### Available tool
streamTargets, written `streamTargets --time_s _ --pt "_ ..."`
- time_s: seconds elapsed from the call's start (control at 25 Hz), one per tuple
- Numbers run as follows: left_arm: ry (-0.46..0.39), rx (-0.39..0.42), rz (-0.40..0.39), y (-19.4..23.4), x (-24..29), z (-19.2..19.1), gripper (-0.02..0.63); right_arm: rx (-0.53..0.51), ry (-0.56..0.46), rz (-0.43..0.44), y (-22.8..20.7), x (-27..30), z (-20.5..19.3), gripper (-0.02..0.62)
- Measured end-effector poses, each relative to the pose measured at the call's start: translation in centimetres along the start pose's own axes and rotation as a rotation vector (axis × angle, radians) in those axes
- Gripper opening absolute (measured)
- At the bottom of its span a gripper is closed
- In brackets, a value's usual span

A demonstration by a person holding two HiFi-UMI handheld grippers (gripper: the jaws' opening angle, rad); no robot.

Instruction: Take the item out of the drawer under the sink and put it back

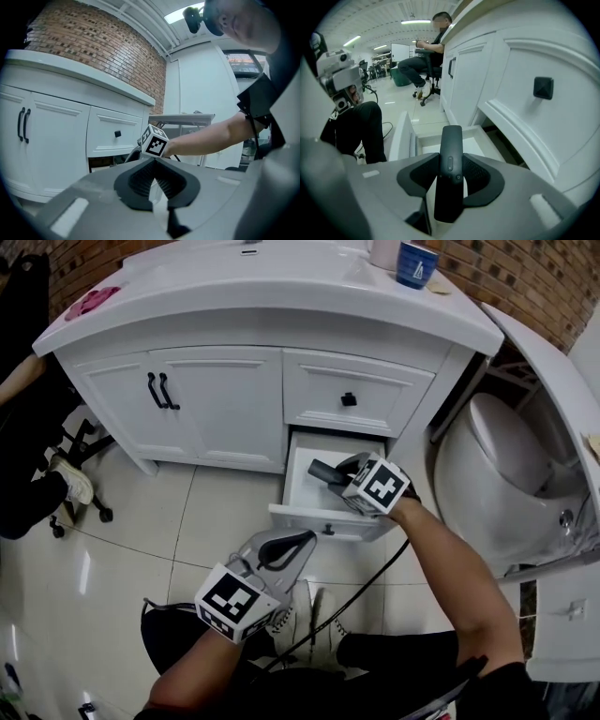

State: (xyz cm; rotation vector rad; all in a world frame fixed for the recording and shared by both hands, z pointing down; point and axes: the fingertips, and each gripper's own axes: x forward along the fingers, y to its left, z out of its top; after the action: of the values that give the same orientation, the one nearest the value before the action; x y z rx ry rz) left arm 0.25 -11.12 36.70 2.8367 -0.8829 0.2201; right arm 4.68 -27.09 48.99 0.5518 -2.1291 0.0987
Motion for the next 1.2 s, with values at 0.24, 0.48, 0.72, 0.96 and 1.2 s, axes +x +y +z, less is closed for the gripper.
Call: streamTargets --time_s 0.24,0.48,0.72,0.96,1.2 --pt "-0.018 0.016 0.009 -1.3 -1.4 0.5 0.006 0.065 -0.144 -0.047 2.6 -5.5 2.4 0.163" --pt "-0.039 -0.033 0.014 -1.7 -2.3 0.6 0.006 0.143 -0.353 -0.072 7.0 -12.0 2.8 0.164" --pt "-0.059 -0.025 0.01 -2.3 -3.1 1.4 0.006 0.256 -0.553 -0.115 10.3 -16.9 2.2 0.163" --pt "-0.093 -0.003 0.033 -2.1 -4.1 2.2 0.006 0.399 -0.689 -0.144 12.8 -20.2 0.3 0.163" --pt "-0.104 0.005 0.037 -2.4 -4.3 2.2 0.006 0.449 -0.718 -0.201 14.6 -21.8 -0.8 0.163"
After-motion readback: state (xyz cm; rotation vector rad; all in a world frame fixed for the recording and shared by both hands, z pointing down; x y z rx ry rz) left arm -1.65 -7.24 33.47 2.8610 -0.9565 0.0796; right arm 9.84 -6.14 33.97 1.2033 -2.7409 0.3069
